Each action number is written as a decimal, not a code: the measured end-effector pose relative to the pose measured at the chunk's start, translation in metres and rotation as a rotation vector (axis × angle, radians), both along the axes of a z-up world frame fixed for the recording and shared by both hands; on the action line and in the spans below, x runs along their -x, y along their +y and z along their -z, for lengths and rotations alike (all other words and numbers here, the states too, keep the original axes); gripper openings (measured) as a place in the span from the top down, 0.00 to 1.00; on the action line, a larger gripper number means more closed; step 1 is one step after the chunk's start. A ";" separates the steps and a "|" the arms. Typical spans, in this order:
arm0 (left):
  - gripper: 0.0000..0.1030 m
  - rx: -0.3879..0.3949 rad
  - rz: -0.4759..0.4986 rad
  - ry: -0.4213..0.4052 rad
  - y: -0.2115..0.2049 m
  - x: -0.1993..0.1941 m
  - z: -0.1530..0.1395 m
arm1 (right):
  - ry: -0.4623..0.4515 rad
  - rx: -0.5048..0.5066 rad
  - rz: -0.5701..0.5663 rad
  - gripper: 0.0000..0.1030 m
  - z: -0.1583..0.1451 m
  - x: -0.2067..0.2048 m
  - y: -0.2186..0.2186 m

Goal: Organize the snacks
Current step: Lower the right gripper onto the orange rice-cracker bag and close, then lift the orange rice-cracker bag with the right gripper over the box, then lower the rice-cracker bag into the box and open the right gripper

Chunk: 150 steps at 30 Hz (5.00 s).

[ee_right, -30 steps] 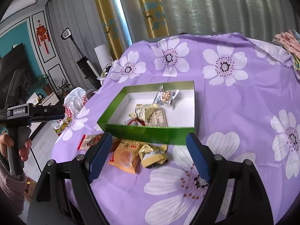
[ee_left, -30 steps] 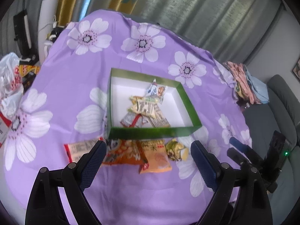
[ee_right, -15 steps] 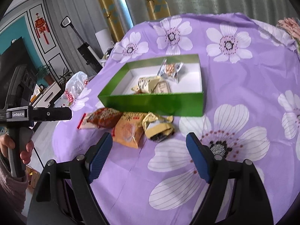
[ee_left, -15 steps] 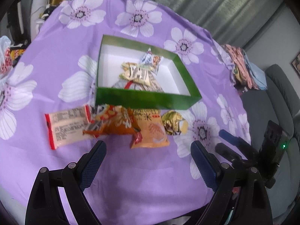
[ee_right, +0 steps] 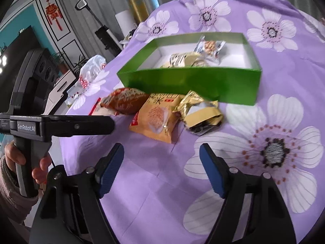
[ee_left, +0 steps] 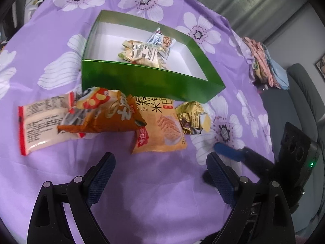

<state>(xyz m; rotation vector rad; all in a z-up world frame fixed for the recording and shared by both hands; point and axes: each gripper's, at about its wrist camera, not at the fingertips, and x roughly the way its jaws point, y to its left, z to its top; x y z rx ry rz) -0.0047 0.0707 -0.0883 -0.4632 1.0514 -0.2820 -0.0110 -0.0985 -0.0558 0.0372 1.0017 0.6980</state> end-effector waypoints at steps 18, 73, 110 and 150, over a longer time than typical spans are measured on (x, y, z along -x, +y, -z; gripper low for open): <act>0.42 0.028 0.004 0.014 -0.008 -0.038 0.026 | 0.051 0.001 -0.043 0.49 0.036 -0.036 0.043; 0.54 -0.134 0.069 -0.257 -0.046 0.010 -0.084 | -0.272 -0.009 -0.019 0.64 -0.074 0.019 0.018; 0.54 -0.128 0.071 -0.302 -0.023 -0.094 -0.104 | -0.341 0.025 -0.015 0.64 -0.084 -0.074 0.038; 0.43 -0.085 -0.007 -0.042 -0.002 -0.161 -0.021 | -0.095 0.055 -0.022 0.50 -0.012 -0.148 0.058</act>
